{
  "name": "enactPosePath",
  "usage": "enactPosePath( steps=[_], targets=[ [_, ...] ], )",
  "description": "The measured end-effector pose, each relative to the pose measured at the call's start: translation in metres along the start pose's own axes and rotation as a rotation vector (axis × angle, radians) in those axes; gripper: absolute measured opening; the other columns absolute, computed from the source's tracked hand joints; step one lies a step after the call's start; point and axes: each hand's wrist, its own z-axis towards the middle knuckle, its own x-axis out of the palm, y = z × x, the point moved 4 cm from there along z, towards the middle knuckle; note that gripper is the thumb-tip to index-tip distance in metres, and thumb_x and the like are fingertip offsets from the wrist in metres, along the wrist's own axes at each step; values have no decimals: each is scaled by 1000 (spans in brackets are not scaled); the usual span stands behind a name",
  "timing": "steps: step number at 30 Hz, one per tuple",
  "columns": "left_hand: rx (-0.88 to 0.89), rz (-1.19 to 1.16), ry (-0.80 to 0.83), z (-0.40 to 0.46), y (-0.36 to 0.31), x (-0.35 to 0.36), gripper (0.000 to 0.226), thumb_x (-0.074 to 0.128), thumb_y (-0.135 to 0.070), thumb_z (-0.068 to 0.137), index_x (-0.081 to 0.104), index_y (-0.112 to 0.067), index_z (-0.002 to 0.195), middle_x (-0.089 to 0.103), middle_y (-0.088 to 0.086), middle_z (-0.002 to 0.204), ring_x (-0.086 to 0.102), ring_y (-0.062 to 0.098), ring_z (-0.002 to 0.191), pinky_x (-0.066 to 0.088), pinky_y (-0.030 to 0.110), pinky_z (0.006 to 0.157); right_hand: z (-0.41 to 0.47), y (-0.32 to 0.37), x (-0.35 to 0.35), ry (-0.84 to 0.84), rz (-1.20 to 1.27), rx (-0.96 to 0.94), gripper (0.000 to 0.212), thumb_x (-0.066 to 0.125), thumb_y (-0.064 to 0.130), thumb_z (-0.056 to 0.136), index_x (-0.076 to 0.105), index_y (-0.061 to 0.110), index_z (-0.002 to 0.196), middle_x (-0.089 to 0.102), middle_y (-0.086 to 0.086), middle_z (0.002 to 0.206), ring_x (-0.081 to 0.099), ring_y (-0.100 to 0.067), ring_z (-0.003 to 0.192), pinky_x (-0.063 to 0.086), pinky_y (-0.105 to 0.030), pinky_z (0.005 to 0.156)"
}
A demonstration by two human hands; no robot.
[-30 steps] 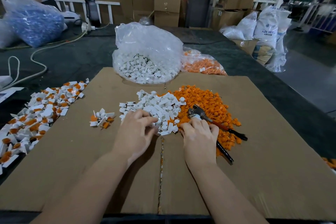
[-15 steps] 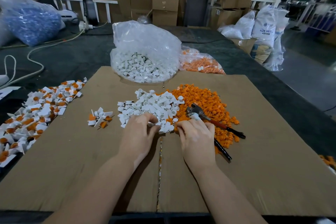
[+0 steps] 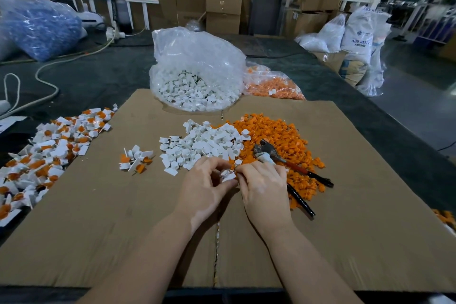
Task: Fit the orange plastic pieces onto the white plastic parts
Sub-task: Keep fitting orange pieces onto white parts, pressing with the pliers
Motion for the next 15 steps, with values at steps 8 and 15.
enactPosePath(
  steps=[8,15],
  targets=[
    [-41,36,-69,2,7,-3,16,62,-19,88,71,-18,101,52,-15,82,50,-3,78,32,-1,68,0,-2,-3,-3,79,20,6,72,7,79,69,12,78,65,0,68,60,-22,66,45,-37,68],
    [-147,-123,-50,2,11,-1,8,62,-17,87,68,-23,85,66,-8,75,60,2,72,39,3,61,0,-2,-7,-36,175,65,7,72,9,79,66,8,76,65,0,67,60,-21,64,43,-37,68]
  ],
)
